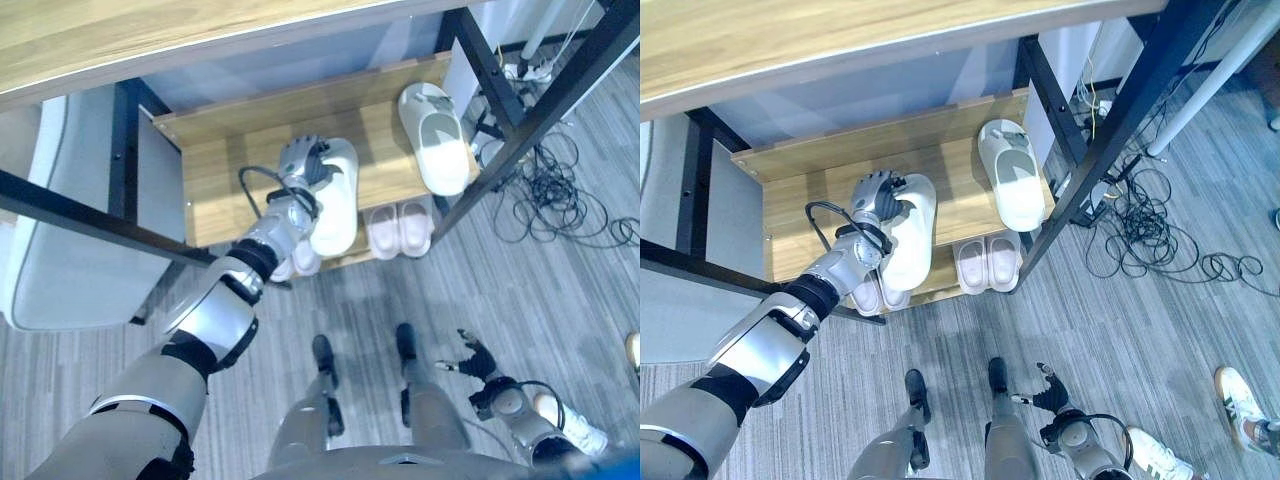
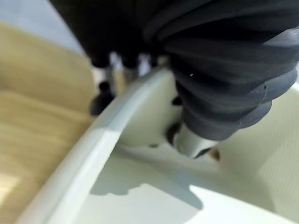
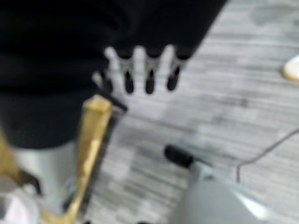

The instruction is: Arrange the slippers neatly on the shoe rack.

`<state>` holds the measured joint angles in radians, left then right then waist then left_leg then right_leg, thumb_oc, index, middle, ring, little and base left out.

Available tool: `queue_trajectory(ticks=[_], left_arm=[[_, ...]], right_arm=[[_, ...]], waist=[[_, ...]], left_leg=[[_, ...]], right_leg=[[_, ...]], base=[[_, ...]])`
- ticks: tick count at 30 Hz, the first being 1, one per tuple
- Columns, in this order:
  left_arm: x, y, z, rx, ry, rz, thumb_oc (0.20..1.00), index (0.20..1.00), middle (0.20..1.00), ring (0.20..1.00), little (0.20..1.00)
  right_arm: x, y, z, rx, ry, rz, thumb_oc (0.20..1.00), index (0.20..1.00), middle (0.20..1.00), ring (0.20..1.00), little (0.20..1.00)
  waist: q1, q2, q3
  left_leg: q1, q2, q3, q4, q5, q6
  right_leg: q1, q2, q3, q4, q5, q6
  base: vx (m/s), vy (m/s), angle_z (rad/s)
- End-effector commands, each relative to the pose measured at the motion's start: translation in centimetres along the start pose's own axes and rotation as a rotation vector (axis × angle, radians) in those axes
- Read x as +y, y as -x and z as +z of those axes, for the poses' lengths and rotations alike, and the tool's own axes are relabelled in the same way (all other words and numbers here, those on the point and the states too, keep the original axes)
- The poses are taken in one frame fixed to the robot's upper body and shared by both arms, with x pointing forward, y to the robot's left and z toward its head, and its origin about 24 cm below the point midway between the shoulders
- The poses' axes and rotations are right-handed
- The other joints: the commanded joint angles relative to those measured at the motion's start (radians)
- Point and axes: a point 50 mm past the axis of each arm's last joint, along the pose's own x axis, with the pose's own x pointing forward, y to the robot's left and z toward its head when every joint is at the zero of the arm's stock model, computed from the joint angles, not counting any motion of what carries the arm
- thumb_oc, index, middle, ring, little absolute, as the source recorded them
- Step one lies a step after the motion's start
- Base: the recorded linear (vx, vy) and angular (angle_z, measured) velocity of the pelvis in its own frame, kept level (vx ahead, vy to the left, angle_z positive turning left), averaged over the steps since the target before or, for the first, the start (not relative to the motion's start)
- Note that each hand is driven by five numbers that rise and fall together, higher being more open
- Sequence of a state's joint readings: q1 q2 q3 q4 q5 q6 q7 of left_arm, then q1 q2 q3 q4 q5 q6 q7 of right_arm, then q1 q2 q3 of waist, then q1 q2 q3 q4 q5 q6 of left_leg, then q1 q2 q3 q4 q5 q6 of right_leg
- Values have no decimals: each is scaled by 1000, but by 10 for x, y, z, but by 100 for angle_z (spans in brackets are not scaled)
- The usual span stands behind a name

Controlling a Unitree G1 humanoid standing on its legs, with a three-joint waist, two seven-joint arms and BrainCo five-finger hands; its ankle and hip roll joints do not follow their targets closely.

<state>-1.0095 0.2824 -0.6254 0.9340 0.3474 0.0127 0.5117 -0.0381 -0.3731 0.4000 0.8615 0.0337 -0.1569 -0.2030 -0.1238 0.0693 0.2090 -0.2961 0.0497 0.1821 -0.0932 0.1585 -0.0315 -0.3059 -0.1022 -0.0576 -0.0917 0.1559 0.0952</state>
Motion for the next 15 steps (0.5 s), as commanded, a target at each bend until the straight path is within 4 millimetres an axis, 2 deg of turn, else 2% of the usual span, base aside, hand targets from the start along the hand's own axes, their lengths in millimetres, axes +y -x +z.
queue_trajectory(ticks=[1,6,8,15], left_arm=[[14,-16,15,-36,-8,40,200,200,200,200,200],[18,-26,29,-21,2,54,200,200,200,200,200],[23,-34,41,-22,-10,61,200,200,200,200,200],[42,-46,48,0,-10,98,200,200,200,200,200]], right_arm=[[-16,-3,12,-61,20,-56,1000,1000,1000,1000,1000],[-28,-4,13,-70,26,-100,1000,1000,1000,1000,1000],[-34,-5,15,-79,40,-121,1000,1000,1000,1000,1000],[-37,-9,27,-121,49,-124,1000,1000,1000,1000,1000]], waist=[[-11,-13,42],[-26,-6,48],[-37,-4,48],[-52,-8,54]], left_leg=[[8,-1,-107,6,-79,-39],[3,1,-104,6,-79,-39],[0,3,-103,6,-78,-38],[-13,7,-96,6,-74,-41]], right_leg=[[-39,-58,-33,63,-56,61],[-50,-55,-26,65,-54,60],[-60,-54,-21,67,-53,60],[-80,-50,-15,69,-49,60]], base=[[0,0,0],[0,0,0],[14,-16,0],[2,-14,-6]])
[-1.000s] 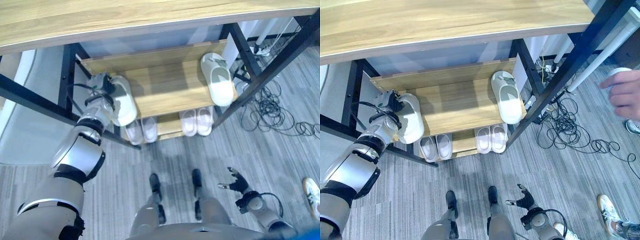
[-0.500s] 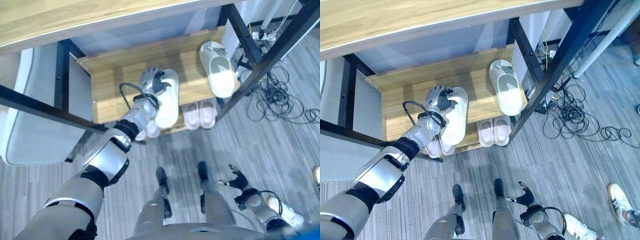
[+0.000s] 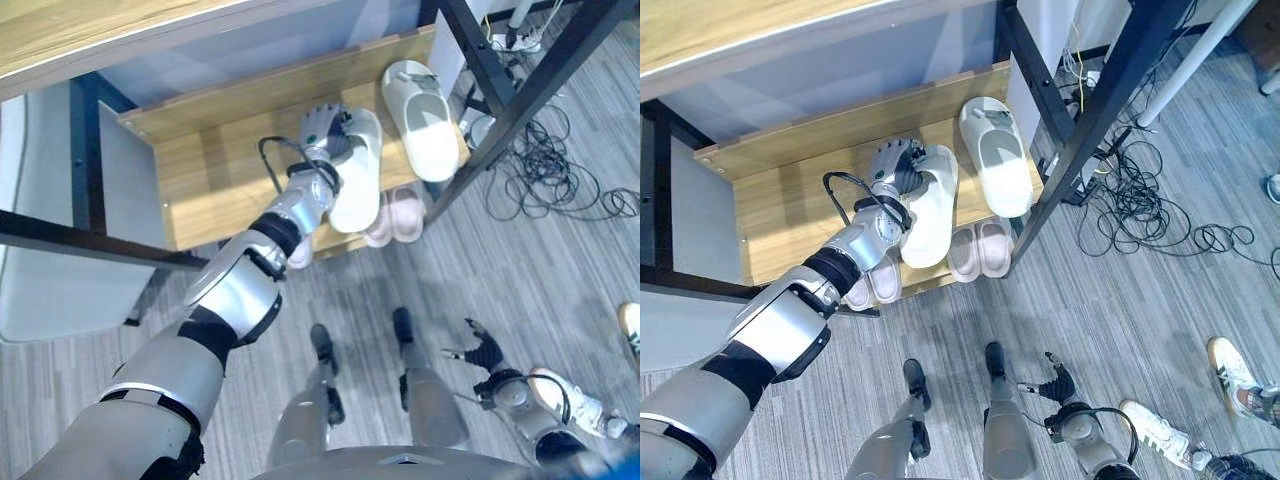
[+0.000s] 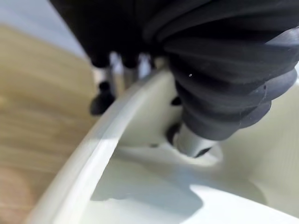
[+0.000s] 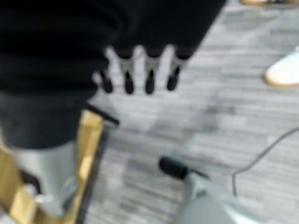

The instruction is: Arrange the slippers neatly on the shoe rack.

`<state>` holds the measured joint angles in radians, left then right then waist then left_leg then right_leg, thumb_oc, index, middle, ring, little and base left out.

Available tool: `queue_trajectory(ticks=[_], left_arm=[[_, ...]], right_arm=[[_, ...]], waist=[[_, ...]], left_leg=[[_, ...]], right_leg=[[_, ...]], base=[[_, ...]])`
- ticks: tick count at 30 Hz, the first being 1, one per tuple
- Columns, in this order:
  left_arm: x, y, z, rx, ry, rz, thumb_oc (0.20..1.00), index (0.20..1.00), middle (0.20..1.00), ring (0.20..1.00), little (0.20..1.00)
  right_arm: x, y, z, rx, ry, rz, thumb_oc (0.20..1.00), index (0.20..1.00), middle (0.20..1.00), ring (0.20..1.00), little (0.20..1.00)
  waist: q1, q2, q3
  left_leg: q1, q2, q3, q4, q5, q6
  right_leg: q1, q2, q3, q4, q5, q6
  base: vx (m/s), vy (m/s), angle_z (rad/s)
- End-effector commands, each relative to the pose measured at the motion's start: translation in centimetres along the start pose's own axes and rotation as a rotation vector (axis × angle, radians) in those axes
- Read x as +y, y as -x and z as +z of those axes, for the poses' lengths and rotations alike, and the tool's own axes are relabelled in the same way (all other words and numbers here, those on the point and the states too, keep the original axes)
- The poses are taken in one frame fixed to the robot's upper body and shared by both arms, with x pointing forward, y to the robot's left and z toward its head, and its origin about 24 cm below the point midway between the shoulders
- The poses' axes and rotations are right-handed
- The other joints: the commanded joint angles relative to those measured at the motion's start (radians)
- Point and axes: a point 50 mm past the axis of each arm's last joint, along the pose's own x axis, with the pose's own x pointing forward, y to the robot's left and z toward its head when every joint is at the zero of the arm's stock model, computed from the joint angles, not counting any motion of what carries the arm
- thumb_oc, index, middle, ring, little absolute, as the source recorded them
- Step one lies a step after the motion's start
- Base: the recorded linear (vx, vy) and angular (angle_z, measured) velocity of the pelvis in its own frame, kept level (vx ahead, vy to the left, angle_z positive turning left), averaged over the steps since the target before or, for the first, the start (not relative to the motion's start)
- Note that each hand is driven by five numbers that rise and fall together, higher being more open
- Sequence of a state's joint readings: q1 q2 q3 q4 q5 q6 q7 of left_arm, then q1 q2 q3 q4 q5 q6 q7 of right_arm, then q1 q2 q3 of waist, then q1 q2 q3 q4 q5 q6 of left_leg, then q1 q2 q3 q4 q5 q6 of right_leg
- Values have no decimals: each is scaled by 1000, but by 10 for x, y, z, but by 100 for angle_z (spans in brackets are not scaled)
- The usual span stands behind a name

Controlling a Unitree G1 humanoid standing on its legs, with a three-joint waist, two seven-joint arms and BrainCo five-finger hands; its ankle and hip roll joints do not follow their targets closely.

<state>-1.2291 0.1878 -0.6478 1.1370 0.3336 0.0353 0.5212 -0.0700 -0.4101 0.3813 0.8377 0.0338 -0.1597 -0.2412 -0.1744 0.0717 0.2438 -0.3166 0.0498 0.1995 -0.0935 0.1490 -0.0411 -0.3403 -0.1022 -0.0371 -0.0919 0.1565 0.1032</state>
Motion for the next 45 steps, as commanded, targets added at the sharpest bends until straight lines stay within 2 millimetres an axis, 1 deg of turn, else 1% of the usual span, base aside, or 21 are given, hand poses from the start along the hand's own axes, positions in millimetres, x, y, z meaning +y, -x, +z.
queue_trajectory(ticks=[1,6,8,9,10,11,12,13,14,19,23,24,29,30,31,32,33,36,40,41,45], left_arm=[[27,-19,7,34,28,59,200,200,200,200,200],[49,-28,0,57,-17,104,200,200,200,200,200],[49,-28,0,57,-17,104,200,200,200,200,200],[64,-34,-4,57,-87,134,200,200,200,200,200],[72,-36,-8,62,-137,145,200,200,200,200,200],[78,-38,-9,59,-168,157,200,200,200,200,200],[78,-38,-9,59,-168,158,200,200,200,200,200],[82,-39,-11,60,-190,163,200,200,200,200,200],[90,-40,-15,71,-212,175,200,200,200,200,200],[91,-40,-18,78,-230,180,200,200,200,200,200],[85,-39,-15,81,-201,172,200,200,200,200,200],[83,-39,-12,80,-188,177,1000,1000,1000,1000,1000],[85,-40,-9,89,-192,186,1000,1000,1000,1000,1000],[84,-40,-9,98,-169,187,1000,1000,1000,1000,1000],[81,-39,-9,113,-111,181,1000,1000,1000,1000,1000],[73,-37,-5,131,-3,166,1000,1000,1000,1000,1000],[71,-37,-2,133,34,162,1000,1000,1000,1000,1000],[67,-36,-2,137,68,147,1000,1000,1000,1000,1000],[70,-38,3,125,111,154,1000,1000,1000,1000,1000],[72,-39,8,111,141,152,1000,1000,1000,1000,1000],[69,-39,12,90,166,135,1000,1000,1000,1000,1000]], right_arm=[[-15,-6,16,-83,35,-35,1000,1000,1000,1000,1000],[-17,-8,19,-89,41,-40,1000,1000,1000,1000,1000],[-17,-8,19,-89,41,-40,1000,1000,1000,1000,1000],[-18,-8,18,-87,42,-44,1000,1000,1000,1000,1000],[-19,-7,17,-87,44,-46,1000,1000,1000,1000,1000],[-20,-7,17,-90,47,-46,1000,1000,1000,1000,1000],[-20,-7,17,-90,47,-46,1000,1000,1000,1000,1000],[-20,-7,17,-91,48,-48,1000,1000,1000,1000,1000],[-21,-7,18,-98,50,-47,1000,1000,1000,1000,1000],[-21,-8,20,-107,56,-46,1000,1000,1000,1000,1000],[-20,-8,22,-118,54,-40,1000,1000,1000,1000,1000],[-18,-8,23,-124,57,-32,1000,1000,1000,1000,1000],[-19,-8,25,-136,65,-26,1000,1000,1000,1000,1000],[-18,-7,25,-137,67,-21,1000,1000,1000,1000,1000],[-17,-6,24,-135,68,-16,1000,1000,1000,1000,1000],[-15,-6,23,-127,67,-10,1000,1000,1000,1000,1000],[-15,-6,22,-121,67,-9,1000,1000,1000,1000,1000],[-15,-7,20,-105,66,-10,1000,1000,1000,1000,1000],[-14,-9,19,-88,62,-8,1000,1000,1000,1000,1000],[-13,-9,18,-76,59,-2,1000,1000,1000,1000,1000],[-12,-9,15,-57,47,-3,1000,1000,1000,1000,1000]], waist=[[-6,-12,20],[-14,-14,20],[-14,-15,20],[-17,-20,20],[-19,-21,18],[-20,-23,17],[-20,-23,17],[-20,-25,16],[-21,-25,14],[-19,-27,14],[-20,-31,13],[-21,-34,11],[-25,-38,12],[-25,-37,12],[-26,-37,12],[-26,-34,11],[-25,-32,6],[-24,-26,3],[-20,-17,-2],[-16,-11,-6],[-9,-4,-9]], left_leg=[[4,10,-109,6,-65,-32],[-8,18,-99,6,-63,-36],[-9,18,-98,6,-63,-36],[-14,23,-97,6,-62,-37],[-17,26,-95,6,-63,-38],[-19,27,-95,6,-63,-38],[-20,27,-95,6,-63,-38],[-22,28,-95,6,-63,-38],[-23,30,-96,6,-63,-38],[-28,31,-99,6,-63,-39],[-32,32,-103,6,-63,-40],[-33,33,-103,6,-65,-39],[-30,34,-98,6,-67,-39],[-29,34,-95,6,-68,-39],[-26,34,-95,6,-69,-38],[-18,33,-94,6,-73,-38],[-19,32,-93,6,-70,-37],[-13,30,-92,6,-72,-36],[-4,27,-90,6,-74,-36],[3,26,-90,6,-75,-35],[11,23,-91,6,-76,-33]], right_leg=[[-52,-47,-32,70,-49,52],[-71,-41,-24,68,-43,53],[-72,-41,-23,68,-42,53],[-80,-37,-23,67,-39,54],[-85,-36,-24,67,-38,55],[-87,-35,-24,67,-37,55],[-88,-35,-24,67,-37,55],[-89,-35,-26,67,-38,55],[-91,-32,-28,67,-39,55],[-94,-30,-32,67,-41,53],[-96,-29,-36,66,-42,51],[-99,-27,-35,67,-42,50],[-101,-26,-30,68,-43,49],[-100,-27,-29,67,-43,49],[-97,-27,-28,67,-45,49],[-89,-27,-28,68,-50,48],[-90,-28,-28,69,-48,47],[-85,-29,-28,68,-51,47],[-75,-31,-31,68,-52,47],[-68,-32,-34,69,-54,47],[-55,-34,-39,70,-58,48]], base=[[17,-28,-11],[17,-10,-5],[15,-12,-4],[41,-18,-11],[47,-21,-10],[23,1,-12],[12,-14,-8],[17,-15,-9],[17,-15,-6],[3,-1,-1],[0,0,0],[0,0,0],[0,1,-1],[3,2,-4],[0,0,0],[0,0,0],[0,0,0],[0,0,0],[0,0,0],[0,0,0],[0,0,0]])
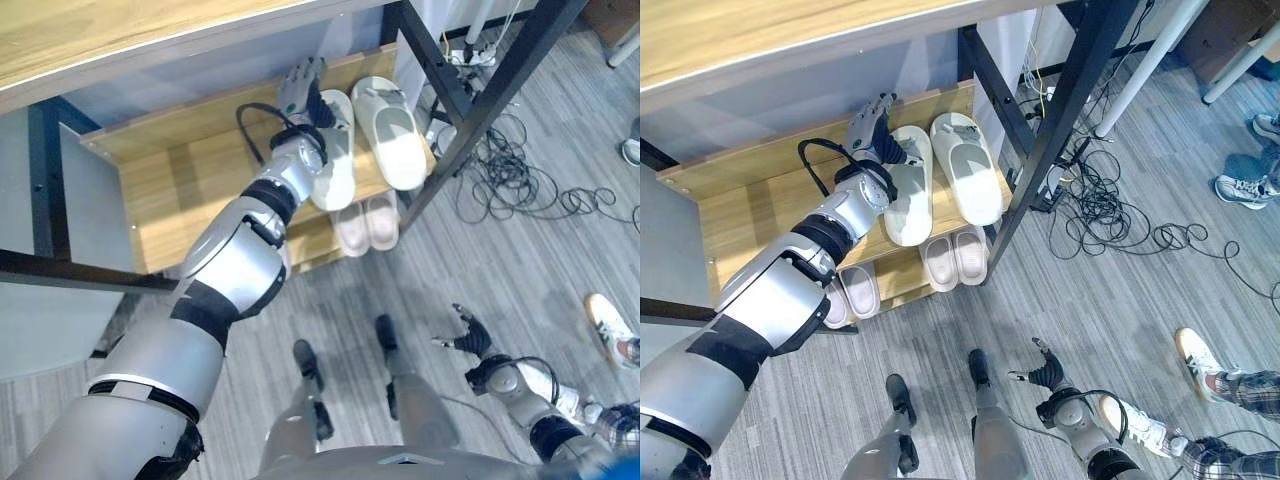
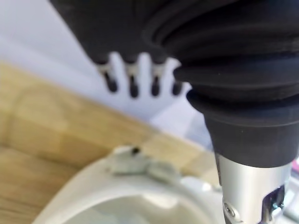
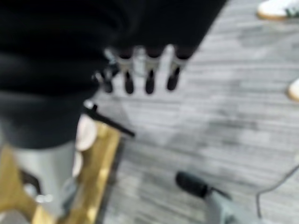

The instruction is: Arrange the slippers neatly on the shoe rack.

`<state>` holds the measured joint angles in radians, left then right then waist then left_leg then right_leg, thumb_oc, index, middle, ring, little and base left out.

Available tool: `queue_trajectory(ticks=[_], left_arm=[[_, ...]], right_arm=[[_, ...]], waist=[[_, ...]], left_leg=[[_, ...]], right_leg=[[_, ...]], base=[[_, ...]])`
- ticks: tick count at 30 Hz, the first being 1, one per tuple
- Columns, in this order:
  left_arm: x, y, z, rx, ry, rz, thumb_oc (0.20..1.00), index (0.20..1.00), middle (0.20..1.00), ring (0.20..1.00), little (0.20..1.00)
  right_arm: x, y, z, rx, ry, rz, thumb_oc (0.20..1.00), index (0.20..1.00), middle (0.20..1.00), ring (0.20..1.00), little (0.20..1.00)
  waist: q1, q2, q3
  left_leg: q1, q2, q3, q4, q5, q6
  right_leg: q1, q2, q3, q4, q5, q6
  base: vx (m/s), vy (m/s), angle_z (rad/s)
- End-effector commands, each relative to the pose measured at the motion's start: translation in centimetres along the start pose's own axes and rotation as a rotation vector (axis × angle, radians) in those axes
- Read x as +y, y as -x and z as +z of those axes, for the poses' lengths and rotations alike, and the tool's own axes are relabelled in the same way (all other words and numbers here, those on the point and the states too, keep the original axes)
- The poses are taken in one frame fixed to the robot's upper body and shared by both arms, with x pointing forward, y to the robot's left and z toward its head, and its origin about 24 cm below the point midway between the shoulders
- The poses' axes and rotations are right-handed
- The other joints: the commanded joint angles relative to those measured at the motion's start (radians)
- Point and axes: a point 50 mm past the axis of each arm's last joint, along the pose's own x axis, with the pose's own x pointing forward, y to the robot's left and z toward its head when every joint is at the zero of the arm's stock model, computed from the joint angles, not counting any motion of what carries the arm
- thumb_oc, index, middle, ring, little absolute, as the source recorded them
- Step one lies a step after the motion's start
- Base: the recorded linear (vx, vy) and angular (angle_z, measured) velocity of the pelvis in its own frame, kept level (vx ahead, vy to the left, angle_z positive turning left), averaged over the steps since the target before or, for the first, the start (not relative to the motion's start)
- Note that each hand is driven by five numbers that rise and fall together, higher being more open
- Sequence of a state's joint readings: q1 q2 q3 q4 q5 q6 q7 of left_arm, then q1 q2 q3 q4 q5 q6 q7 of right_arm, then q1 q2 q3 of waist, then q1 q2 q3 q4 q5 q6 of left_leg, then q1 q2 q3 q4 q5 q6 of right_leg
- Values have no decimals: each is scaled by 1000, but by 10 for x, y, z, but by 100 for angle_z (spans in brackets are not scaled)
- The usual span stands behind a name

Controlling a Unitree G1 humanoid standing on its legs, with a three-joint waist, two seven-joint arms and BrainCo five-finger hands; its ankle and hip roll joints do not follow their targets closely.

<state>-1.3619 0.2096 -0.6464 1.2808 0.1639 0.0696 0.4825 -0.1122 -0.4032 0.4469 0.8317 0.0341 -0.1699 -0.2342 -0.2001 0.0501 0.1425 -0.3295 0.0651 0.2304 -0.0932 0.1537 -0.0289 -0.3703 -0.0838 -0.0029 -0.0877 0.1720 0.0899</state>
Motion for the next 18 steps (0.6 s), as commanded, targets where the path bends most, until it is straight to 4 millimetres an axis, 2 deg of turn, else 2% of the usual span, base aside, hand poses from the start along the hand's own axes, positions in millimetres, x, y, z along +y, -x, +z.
queue_trajectory(ticks=[1,3,5,7,11,16,18], left_arm=[[36,-16,33,-79,127,93,1000,1000,1000,1000,1000],[41,-16,46,-137,155,116,1000,1000,1000,1000,1000],[30,-10,45,-147,238,77,1000,1000,1000,1000,1000],[14,3,55,-201,377,40,1000,1000,1000,1000,1000],[4,17,57,-270,449,-2,1000,1000,1000,1000,1000],[0,33,46,-332,519,-73,1000,1000,1000,1000,1000],[2,38,35,-343,523,-94,1000,1000,1000,1000,1000]], right_arm=[[-22,-2,-4,12,14,-52,1000,1000,1000,1000,1000],[-23,-3,-4,17,-2,-60,1000,1000,1000,1000,1000],[-20,-3,-5,28,-18,-62,1000,1000,1000,1000,1000],[-15,-3,-5,44,-59,-74,1000,1000,1000,1000,1000],[-10,-1,-7,59,-101,-80,1000,1000,1000,1000,1000],[-12,3,-12,77,-147,-116,1000,1000,1000,1000,1000],[-12,5,-16,93,-152,-125,1000,1000,1000,1000,1000]], waist=[[19,20,91],[26,24,90],[36,29,96],[55,40,107],[73,47,118],[91,56,129],[100,61,130]], left_leg=[[26,6,-123,6,-82,-45],[29,5,-126,6,-81,-44],[29,2,-131,6,-80,-43],[28,-5,-140,6,-77,-40],[21,-9,-148,6,-72,-40],[14,-11,-157,6,-69,-41],[14,-14,-158,6,-68,-41]], right_leg=[[-23,-53,-73,65,-74,61],[-17,-54,-77,67,-76,60],[-12,-56,-82,66,-77,61],[-8,-61,-90,66,-77,60],[-8,-64,-98,64,-75,58],[-9,-67,-107,67,-75,57],[-6,-68,-109,67,-75,58]], base=[[0,0,0],[1,-8,2],[-7,-5,6],[-12,0,6],[-20,-1,9],[-11,5,10],[4,14,5]])
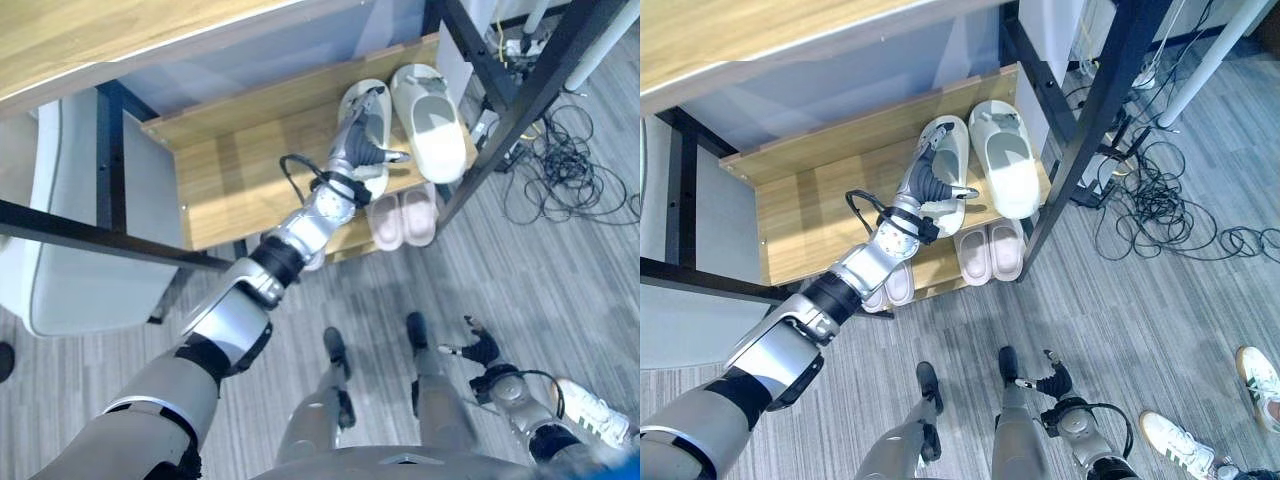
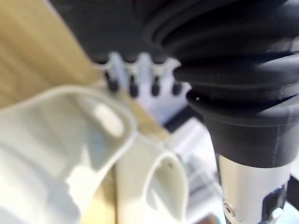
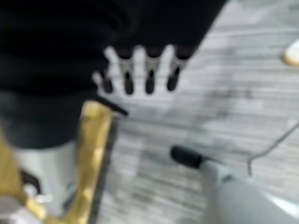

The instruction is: Arrange the slippers neatly on the shoe rack.

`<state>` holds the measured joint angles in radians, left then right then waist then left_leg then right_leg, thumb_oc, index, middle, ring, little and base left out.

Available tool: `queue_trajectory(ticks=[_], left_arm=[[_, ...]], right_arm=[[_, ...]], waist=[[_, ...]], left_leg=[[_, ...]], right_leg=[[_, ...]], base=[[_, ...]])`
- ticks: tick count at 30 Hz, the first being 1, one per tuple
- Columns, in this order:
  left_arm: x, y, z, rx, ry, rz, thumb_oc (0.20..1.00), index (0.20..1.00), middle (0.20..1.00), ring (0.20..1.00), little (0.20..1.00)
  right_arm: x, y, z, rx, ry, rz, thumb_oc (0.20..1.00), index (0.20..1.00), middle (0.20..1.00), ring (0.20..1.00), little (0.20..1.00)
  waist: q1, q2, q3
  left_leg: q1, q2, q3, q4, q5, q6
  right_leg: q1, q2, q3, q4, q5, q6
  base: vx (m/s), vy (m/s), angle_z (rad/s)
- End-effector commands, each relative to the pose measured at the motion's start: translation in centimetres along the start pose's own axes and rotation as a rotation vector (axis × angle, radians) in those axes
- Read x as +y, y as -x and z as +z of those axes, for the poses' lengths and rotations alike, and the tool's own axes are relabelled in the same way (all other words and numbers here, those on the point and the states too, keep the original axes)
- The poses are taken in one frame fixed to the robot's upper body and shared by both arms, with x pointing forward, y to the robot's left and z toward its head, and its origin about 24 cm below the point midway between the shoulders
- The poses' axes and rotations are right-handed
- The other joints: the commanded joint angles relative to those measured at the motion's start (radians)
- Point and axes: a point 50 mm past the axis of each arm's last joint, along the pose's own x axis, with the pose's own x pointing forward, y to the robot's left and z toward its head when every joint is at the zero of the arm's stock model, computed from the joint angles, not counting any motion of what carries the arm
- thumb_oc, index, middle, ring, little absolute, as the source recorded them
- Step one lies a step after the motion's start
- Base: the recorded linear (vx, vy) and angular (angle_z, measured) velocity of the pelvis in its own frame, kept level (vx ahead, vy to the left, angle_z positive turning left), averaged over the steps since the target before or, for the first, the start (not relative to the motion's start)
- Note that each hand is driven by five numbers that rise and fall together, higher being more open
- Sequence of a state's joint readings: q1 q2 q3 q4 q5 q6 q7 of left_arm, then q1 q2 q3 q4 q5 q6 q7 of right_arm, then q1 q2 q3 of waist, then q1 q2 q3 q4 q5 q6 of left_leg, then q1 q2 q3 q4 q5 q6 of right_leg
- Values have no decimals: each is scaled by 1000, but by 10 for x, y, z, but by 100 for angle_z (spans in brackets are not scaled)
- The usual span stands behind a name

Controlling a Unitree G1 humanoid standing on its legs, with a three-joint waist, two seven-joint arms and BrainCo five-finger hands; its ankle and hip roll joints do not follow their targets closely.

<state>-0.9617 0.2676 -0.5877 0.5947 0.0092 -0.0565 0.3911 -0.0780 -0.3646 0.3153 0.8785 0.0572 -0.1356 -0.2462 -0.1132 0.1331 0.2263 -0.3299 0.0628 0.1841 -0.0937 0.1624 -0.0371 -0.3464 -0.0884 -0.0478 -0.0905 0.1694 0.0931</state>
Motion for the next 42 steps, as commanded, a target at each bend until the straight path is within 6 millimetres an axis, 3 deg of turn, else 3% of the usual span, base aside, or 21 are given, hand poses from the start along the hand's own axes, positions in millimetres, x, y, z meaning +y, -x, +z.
queue_trajectory(ticks=[1,10,12,16,25,27,32,36,42], left_arm=[[36,-18,20,-102,14,62,1000,1000,1000,1000,1000],[47,-7,26,-169,41,85,1000,1000,1000,1000,1000],[47,-4,19,-151,28,81,1000,1000,1000,1000,1000],[44,5,3,-94,41,63,1000,1000,1000,1000,1000],[45,43,-67,180,48,59,1000,1000,1000,1000,1000],[40,46,-71,203,47,44,1000,1000,1000,1000,1000],[24,48,-70,212,100,2,1000,1000,1000,1000,1000],[13,47,-57,176,264,2,1000,1000,1000,1000,1000],[2,46,-50,161,282,-36,1000,1000,1000,1000,1000]], right_arm=[[-6,0,6,-26,-45,-47,1000,1000,1000,1000,1000],[-10,0,4,-16,-54,-73,1000,1000,1000,1000,1000],[-8,0,4,-12,-47,-62,1000,1000,1000,1000,1000],[-5,0,4,-8,-44,-52,1000,1000,1000,1000,1000],[-11,-3,7,-4,-30,-79,1000,1000,1000,1000,1000],[-11,-4,9,-6,-22,-77,1000,1000,1000,1000,1000],[-9,-5,13,-18,-14,-68,1000,1000,1000,1000,1000],[-8,-5,15,-27,-8,-59,1000,1000,1000,1000,1000],[-8,-6,17,-32,-5,-55,1000,1000,1000,1000,1000]], waist=[[20,-20,46],[35,-22,38],[41,-24,37],[45,-23,36],[55,-20,23],[56,-21,23],[55,-23,24],[52,-23,26],[51,-19,26]], left_leg=[[15,-11,-115,6,-77,-33],[14,-13,-124,6,-77,-35],[14,-14,-128,6,-77,-36],[16,-14,-128,6,-78,-36],[28,-16,-125,6,-80,-32],[29,-16,-126,6,-80,-31],[30,-17,-125,6,-81,-29],[30,-17,-126,6,-81,-28],[32,-20,-122,6,-82,-25]], right_leg=[[-29,-65,-67,70,-73,54],[-23,-66,-78,68,-77,53],[-23,-66,-80,69,-78,52],[-21,-66,-80,68,-79,51],[-12,-68,-76,69,-80,49],[-12,-68,-76,68,-80,48],[-11,-69,-77,70,-81,47],[-11,-70,-79,73,-81,46],[-16,-73,-73,76,-81,46]], base=[[0,0,0],[0,1,3],[-19,1,5],[-7,5,2],[0,0,0],[0,0,0],[0,0,0],[0,0,0],[0,0,0]])
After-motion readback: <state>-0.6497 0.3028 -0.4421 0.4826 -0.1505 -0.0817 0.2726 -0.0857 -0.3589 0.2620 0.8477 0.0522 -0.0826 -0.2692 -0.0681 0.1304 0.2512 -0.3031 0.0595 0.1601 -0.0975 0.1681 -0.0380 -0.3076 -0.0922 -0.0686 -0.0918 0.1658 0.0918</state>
